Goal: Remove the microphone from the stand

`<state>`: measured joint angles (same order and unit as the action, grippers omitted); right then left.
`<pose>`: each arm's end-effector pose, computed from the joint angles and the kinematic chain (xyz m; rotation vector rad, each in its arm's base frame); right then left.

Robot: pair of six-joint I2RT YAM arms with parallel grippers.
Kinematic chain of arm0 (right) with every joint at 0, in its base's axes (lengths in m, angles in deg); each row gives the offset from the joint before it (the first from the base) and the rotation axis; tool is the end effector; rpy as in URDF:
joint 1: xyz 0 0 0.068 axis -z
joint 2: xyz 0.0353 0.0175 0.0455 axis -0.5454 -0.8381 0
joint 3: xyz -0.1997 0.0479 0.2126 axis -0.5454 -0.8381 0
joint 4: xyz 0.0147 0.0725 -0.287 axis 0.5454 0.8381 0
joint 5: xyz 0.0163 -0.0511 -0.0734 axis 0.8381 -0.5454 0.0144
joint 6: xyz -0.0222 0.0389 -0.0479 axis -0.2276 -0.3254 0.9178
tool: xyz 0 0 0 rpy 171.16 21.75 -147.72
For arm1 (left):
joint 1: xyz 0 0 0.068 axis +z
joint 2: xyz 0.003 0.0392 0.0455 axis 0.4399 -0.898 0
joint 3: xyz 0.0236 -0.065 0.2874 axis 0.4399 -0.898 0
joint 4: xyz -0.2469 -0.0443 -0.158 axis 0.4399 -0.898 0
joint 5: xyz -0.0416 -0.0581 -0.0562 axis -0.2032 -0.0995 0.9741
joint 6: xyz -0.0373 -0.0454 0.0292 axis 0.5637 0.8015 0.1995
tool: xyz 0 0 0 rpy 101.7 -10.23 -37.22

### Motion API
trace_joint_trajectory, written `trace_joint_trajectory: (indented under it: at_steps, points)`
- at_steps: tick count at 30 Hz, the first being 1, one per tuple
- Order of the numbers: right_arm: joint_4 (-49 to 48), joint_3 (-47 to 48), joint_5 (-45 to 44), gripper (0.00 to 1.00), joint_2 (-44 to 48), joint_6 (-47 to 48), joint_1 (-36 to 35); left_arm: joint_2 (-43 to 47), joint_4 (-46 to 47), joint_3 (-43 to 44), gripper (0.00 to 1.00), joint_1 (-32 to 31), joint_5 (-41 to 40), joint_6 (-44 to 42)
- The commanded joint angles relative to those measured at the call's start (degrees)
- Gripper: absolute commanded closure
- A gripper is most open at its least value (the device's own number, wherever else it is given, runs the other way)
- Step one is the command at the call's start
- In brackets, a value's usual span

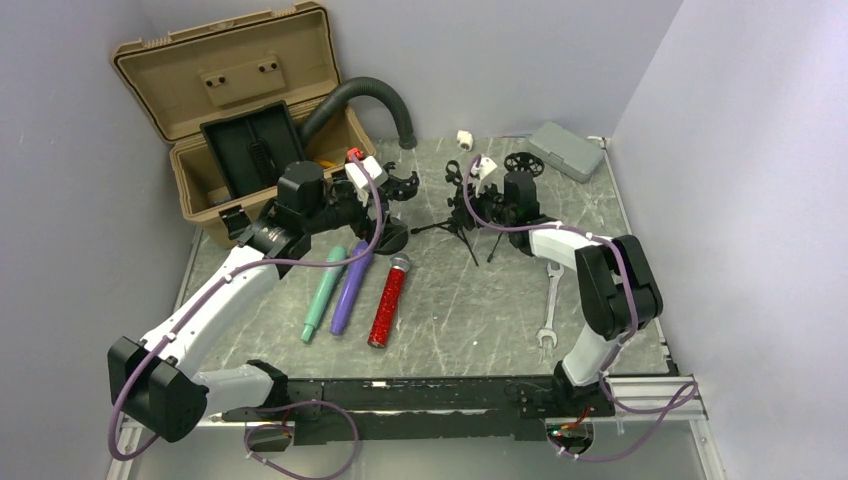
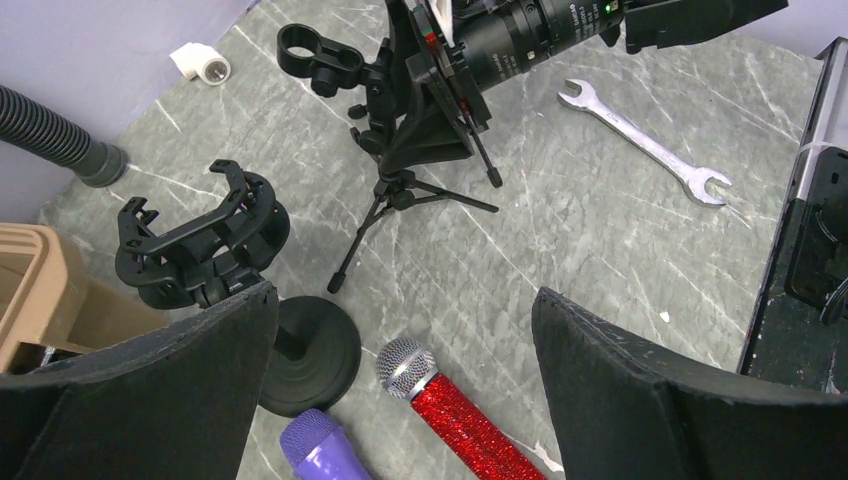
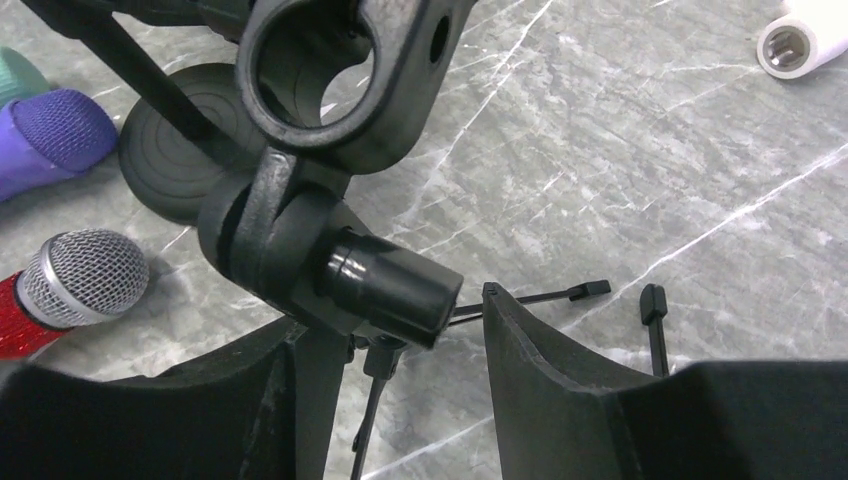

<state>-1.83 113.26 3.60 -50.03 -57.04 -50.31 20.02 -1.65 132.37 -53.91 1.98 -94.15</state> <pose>0.3866 0.1446 0.1958 -0.7555 1.8349 0.5519 0.2670 -0.1700 0.3761 0.9237 1.6322 -0.7212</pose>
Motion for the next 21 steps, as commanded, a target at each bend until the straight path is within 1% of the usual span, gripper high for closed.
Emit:
trace_joint_trajectory:
  at_steps: [1, 5, 9, 11, 13, 14, 15, 18, 19, 21]
  points:
    - [-6.05, 3.14, -2.21, 0.48, -1.68, -0.77, -0.10, 0.90, 0.66, 0.12, 0.01, 0.30, 0.87, -1.06]
    - [-5.81, 3.78, -3.40, 0.51, -2.60, 0.36, -0.45, 1.19, 0.66, -0.47, 0.01, 0.30, 0.73, -1.24]
    - [-5.08, 3.65, -3.60, 0.50, -2.17, 1.17, -0.47, 1.12, 0.74, -0.47, 0.01, 0.33, 1.14, -1.13]
    - [-4.51, 3.05, -3.48, 0.44, -1.18, 1.42, -0.42, 0.89, 0.77, -0.40, 0.01, 0.32, 1.26, -0.99]
    - [-3.77, 2.40, -3.38, 0.34, 0.65, 1.56, -0.44, 0.81, 0.49, -0.30, 0.01, 0.32, 1.33, -0.98]
    - [-3.15, 2.00, -3.35, 0.29, 1.63, 1.78, -0.46, 0.83, 0.51, -0.29, 0.01, 0.33, 1.32, -1.04]
    - [-2.28, 1.81, -3.38, 0.21, 2.63, 2.12, -0.44, 0.90, 0.48, -0.33, 0.01, 0.34, 1.17, -1.09]
    - [1.06, 1.46, -3.77, 0.03, 5.97, 2.43, -0.45, 1.31, 0.33, -0.11, 0.01, 0.32, -0.74, -0.63]
    - [2.20, 1.28, -4.26, 0.01, 7.07, 2.40, -0.48, 1.50, 0.25, -0.02, 0.01, 0.36, -1.67, -0.19]
    - [4.35, 0.83, -4.82, 0.00, 9.30, 2.53, -0.50, 2.17, 0.55, 0.14, 0.01, 0.61, -3.64, 0.92]
